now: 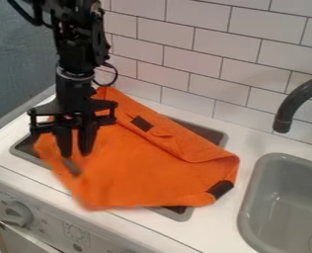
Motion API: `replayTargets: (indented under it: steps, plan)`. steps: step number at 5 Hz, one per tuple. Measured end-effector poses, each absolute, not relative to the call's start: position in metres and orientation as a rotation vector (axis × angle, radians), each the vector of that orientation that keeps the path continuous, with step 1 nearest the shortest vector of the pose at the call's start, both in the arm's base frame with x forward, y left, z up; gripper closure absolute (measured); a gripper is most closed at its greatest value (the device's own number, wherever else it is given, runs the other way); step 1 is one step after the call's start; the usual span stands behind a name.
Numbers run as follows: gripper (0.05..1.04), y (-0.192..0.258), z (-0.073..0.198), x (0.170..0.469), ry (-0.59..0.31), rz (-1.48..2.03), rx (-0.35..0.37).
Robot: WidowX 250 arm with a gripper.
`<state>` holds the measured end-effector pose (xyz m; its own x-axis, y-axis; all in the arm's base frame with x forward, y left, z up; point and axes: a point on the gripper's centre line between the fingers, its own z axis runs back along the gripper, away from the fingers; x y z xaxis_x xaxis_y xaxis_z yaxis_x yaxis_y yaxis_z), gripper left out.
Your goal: Unfold the cloth from the top to the bottom
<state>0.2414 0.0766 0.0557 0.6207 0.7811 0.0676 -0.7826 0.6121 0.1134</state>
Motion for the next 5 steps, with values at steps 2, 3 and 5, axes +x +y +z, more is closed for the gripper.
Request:
replayTargets:
  steps: [2,3,5]
  plan:
    - [0.066,0.078,0.055,0.241,0.0,0.884,0.146]
    - [0.075,0.078,0.062,0.248,-0.019,0.898,0.139]
    - [0.084,0.071,0.106,0.27,-0.137,0.885,0.137]
